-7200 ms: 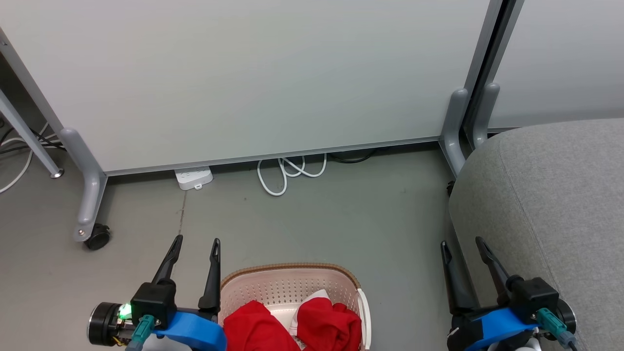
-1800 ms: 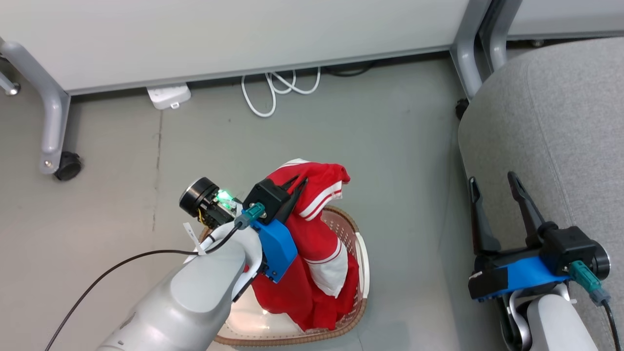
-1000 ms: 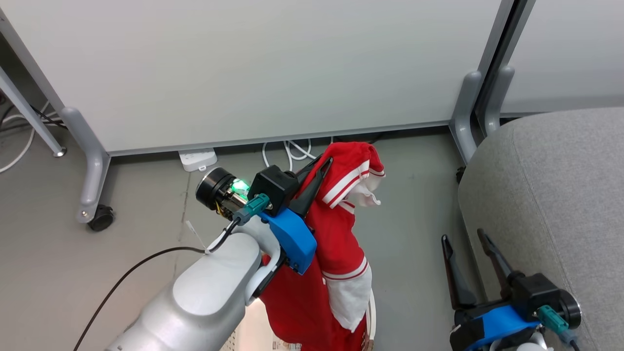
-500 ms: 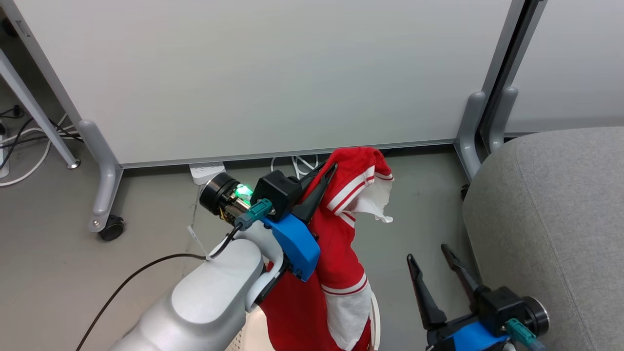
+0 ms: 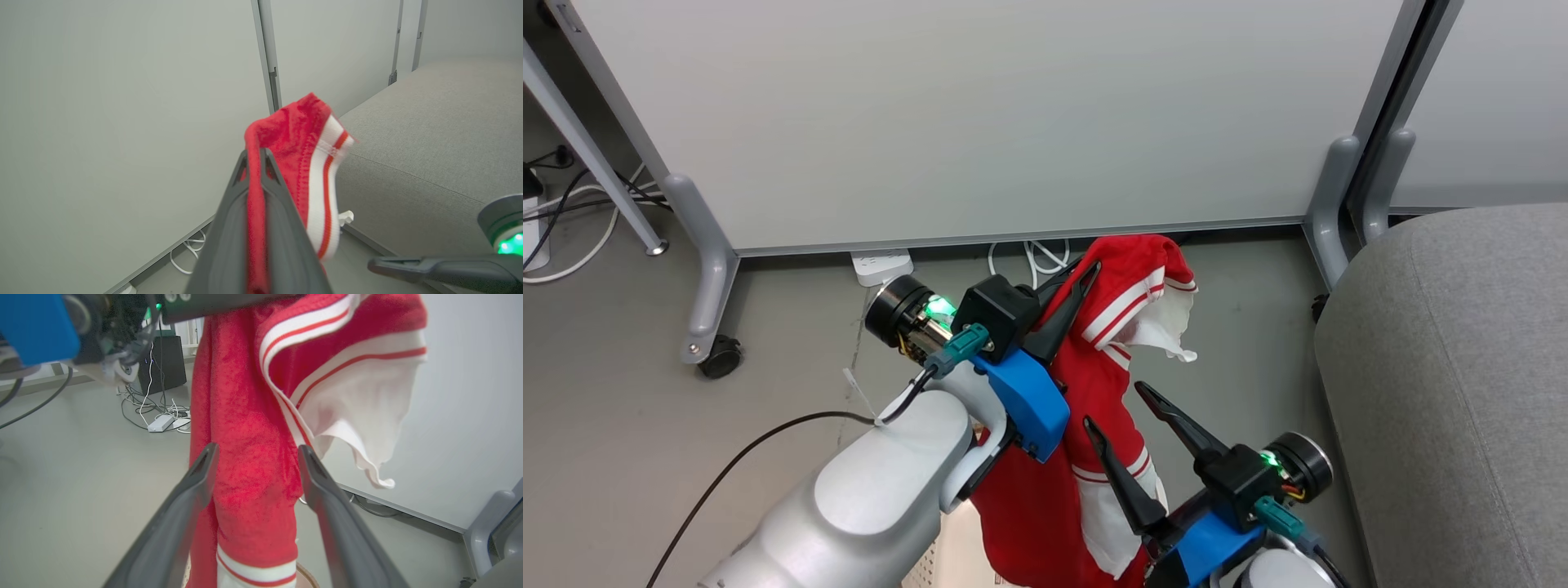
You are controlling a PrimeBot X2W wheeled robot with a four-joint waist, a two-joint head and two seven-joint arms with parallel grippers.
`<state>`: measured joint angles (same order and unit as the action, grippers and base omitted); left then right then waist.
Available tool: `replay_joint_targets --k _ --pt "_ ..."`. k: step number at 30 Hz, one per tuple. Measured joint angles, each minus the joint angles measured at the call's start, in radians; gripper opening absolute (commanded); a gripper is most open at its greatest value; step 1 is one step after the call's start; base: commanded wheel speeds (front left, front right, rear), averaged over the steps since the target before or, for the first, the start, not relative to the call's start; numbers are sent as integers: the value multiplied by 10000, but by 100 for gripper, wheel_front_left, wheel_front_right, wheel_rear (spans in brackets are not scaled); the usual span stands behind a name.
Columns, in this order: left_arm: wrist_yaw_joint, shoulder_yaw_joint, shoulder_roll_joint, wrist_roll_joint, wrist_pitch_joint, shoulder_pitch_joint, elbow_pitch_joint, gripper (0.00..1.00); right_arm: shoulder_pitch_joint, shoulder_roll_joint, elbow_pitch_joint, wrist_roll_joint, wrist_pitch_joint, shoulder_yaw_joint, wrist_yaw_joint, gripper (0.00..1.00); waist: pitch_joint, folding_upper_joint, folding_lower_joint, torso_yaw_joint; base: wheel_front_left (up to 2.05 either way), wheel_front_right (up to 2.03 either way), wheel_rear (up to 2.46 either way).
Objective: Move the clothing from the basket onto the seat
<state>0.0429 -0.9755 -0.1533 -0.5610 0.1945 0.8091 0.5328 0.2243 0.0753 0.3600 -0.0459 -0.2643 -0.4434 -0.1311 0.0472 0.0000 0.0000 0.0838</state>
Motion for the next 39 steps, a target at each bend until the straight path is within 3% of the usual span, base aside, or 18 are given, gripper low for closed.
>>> replay_joint_targets --k 8,24,26,39 --pt "-8 -88 196 35 4 324 -17 0 1408 -155 1124 -90 0 -874 0 100 313 0 0 267 0 0 0" --pt "-73 -295 688 59 190 808 153 0 3148 -236 2627 -732 0 -1237 0 100 870 0 1 874 0 0 0" --pt "-73 -305 709 46 199 827 188 0 3214 -238 2805 -917 0 -1271 0 0 904 0 1 890 0 0 0" --pt "-73 -332 780 -33 357 914 437 0 3485 -238 3093 -1058 0 -1371 0 0 957 0 1 820 0 0 0"
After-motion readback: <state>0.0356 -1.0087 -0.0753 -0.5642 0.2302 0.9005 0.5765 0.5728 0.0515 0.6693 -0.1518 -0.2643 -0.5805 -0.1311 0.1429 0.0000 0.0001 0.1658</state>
